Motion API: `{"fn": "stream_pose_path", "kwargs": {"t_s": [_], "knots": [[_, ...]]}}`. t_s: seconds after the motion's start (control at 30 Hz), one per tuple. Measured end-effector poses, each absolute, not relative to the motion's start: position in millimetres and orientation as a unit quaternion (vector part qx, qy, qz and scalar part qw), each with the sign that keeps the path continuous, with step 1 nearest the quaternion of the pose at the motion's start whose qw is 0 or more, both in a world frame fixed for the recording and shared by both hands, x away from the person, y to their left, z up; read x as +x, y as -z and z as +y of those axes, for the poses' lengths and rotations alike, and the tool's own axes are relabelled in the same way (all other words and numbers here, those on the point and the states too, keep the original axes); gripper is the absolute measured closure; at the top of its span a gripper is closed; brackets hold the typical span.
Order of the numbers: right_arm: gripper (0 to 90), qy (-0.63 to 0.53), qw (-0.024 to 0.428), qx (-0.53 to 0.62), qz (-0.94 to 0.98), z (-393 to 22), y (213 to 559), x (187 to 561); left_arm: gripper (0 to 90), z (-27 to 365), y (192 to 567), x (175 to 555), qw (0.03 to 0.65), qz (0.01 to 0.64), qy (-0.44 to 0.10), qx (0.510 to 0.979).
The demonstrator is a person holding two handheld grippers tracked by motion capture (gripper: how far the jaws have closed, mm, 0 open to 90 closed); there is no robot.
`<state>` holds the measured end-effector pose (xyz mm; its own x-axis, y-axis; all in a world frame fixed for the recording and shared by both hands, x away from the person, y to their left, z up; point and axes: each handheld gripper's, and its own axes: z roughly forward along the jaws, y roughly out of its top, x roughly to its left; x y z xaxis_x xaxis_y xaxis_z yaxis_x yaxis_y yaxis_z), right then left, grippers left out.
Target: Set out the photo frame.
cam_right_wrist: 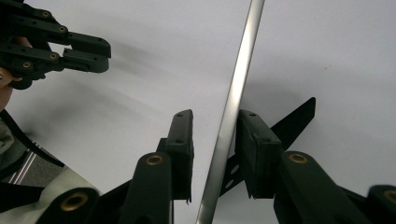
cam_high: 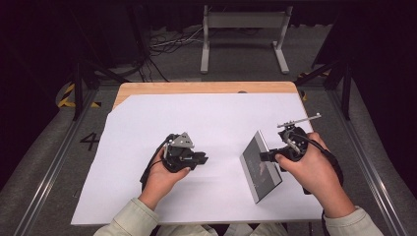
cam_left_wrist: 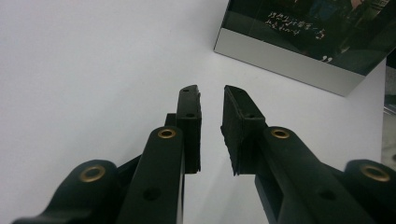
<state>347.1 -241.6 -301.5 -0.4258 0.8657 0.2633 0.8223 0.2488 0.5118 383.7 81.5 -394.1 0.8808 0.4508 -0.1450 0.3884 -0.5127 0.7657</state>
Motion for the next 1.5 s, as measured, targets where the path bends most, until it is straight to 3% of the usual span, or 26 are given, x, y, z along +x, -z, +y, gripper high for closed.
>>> {"fn": "stream_pose_path", "kwargs": {"t_s": [0.63,0.73,1.5], "knots": [[78.8,-0.283,0.05,0.555,0.781,-238,302,346,77.2,82,395,384,0.433,0.241,-0.031,0.868],[84.3,-0.28,0.059,0.559,0.779,-238,301,346,77.2,82,395,384,0.432,0.24,-0.031,0.869],[84.6,-0.283,0.062,0.504,0.814,-233,288,355,77.2,97,393,383,0.432,0.255,-0.042,0.864]]}}
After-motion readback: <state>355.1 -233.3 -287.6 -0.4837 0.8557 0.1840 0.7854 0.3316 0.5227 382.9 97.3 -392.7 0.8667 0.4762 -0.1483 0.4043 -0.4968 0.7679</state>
